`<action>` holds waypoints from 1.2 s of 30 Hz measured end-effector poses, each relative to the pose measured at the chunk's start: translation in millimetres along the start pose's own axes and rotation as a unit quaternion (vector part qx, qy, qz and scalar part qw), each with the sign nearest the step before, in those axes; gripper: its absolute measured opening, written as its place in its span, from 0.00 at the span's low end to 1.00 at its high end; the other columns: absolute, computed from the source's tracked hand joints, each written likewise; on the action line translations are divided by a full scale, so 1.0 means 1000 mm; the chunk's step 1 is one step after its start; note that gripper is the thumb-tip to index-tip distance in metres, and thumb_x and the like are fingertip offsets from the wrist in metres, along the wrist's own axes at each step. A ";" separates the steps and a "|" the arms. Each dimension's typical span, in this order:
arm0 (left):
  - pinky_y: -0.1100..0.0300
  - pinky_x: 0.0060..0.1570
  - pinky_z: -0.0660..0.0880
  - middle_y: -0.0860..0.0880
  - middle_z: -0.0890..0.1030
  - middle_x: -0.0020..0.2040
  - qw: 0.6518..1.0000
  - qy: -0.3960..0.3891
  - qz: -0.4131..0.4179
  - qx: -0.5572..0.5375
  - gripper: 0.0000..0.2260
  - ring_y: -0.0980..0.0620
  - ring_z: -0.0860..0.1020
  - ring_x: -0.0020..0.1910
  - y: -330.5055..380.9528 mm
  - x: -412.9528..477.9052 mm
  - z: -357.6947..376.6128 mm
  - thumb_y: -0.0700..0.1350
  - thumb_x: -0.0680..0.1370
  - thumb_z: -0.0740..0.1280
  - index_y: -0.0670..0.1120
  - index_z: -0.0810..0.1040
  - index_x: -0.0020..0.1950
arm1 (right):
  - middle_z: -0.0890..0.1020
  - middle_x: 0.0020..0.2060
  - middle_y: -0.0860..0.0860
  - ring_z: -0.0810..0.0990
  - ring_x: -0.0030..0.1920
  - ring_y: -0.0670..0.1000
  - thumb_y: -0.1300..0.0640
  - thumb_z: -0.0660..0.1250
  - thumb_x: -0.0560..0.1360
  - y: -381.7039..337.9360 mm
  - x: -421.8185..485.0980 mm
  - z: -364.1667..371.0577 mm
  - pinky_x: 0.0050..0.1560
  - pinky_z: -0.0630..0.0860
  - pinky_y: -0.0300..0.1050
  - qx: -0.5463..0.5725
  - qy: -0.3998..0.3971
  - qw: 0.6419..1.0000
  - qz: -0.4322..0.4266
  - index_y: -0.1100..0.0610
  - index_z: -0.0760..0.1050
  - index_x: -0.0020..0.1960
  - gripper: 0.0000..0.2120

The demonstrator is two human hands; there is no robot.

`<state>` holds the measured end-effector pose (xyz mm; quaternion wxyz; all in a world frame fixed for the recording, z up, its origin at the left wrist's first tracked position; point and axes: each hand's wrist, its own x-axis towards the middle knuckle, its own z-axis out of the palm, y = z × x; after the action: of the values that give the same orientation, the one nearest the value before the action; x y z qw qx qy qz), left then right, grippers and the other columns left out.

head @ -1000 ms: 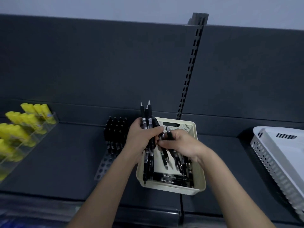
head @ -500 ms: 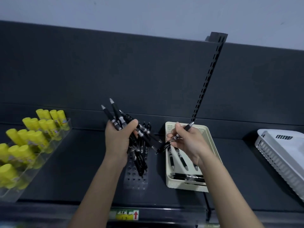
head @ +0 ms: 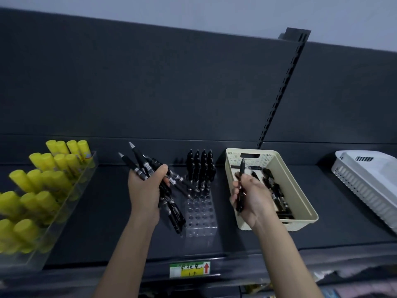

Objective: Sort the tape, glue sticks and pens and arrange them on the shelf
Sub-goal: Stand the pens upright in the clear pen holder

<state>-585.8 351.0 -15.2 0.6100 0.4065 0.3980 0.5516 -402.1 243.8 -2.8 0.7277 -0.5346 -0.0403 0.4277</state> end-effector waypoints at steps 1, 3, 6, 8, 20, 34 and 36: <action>0.59 0.33 0.76 0.52 0.79 0.32 1.000 0.000 -0.003 -0.001 0.10 0.54 0.79 0.32 -0.001 0.000 -0.003 0.40 0.71 0.73 0.49 0.73 0.43 | 0.75 0.29 0.51 0.68 0.24 0.45 0.58 0.58 0.81 0.002 -0.002 0.001 0.20 0.64 0.34 -0.027 0.012 0.999 -0.014 0.55 0.72 0.46 0.07; 0.61 0.31 0.76 0.52 0.78 0.32 1.000 0.002 -0.007 -0.008 0.10 0.54 0.78 0.31 -0.003 0.001 -0.007 0.40 0.71 0.73 0.49 0.72 0.42 | 0.73 0.29 0.51 0.67 0.23 0.45 0.57 0.58 0.81 0.007 -0.006 -0.001 0.19 0.59 0.34 -0.106 0.036 0.993 -0.047 0.56 0.73 0.46 0.08; 0.61 0.30 0.76 0.52 0.77 0.32 1.000 0.008 -0.014 -0.019 0.10 0.55 0.77 0.30 -0.008 0.003 -0.013 0.38 0.72 0.72 0.48 0.71 0.43 | 0.73 0.32 0.52 0.68 0.27 0.47 0.64 0.58 0.79 0.017 -0.011 -0.004 0.20 0.63 0.37 -0.222 0.064 0.971 -0.056 0.55 0.72 0.54 0.08; 0.60 0.31 0.76 0.51 0.78 0.33 0.999 0.016 -0.026 -0.019 0.11 0.55 0.77 0.30 -0.012 0.004 -0.016 0.38 0.72 0.72 0.47 0.71 0.45 | 0.75 0.33 0.54 0.71 0.28 0.49 0.68 0.57 0.76 0.020 -0.014 -0.008 0.24 0.67 0.39 -0.283 0.061 0.956 -0.043 0.54 0.70 0.61 0.17; 0.58 0.34 0.76 0.52 0.78 0.35 0.999 0.008 -0.040 -0.007 0.11 0.56 0.77 0.31 -0.021 0.013 -0.019 0.38 0.72 0.72 0.48 0.71 0.44 | 0.77 0.28 0.56 0.74 0.19 0.46 0.68 0.68 0.73 0.012 -0.015 0.001 0.18 0.63 0.33 -0.359 -0.035 0.932 -0.033 0.62 0.73 0.41 0.05; 0.57 0.36 0.76 0.52 0.78 0.34 0.999 0.008 -0.050 -0.016 0.11 0.55 0.77 0.31 -0.028 0.012 -0.021 0.38 0.72 0.72 0.46 0.71 0.46 | 0.78 0.27 0.53 0.72 0.22 0.44 0.63 0.70 0.72 0.002 -0.011 -0.007 0.21 0.66 0.35 -0.282 0.017 0.955 -0.093 0.61 0.76 0.39 0.05; 0.56 0.36 0.76 0.52 0.77 0.34 0.998 0.010 -0.052 -0.017 0.11 0.55 0.77 0.31 -0.029 0.012 -0.021 0.38 0.72 0.72 0.46 0.71 0.46 | 0.77 0.26 0.51 0.72 0.22 0.44 0.66 0.70 0.72 0.001 -0.012 -0.008 0.22 0.68 0.34 -0.256 0.012 0.960 -0.111 0.61 0.78 0.38 0.05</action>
<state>-594.8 362.6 -50.2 0.6407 0.3694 0.4149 0.5300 -406.1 229.9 -2.0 0.6099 -0.7003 -0.1989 0.3130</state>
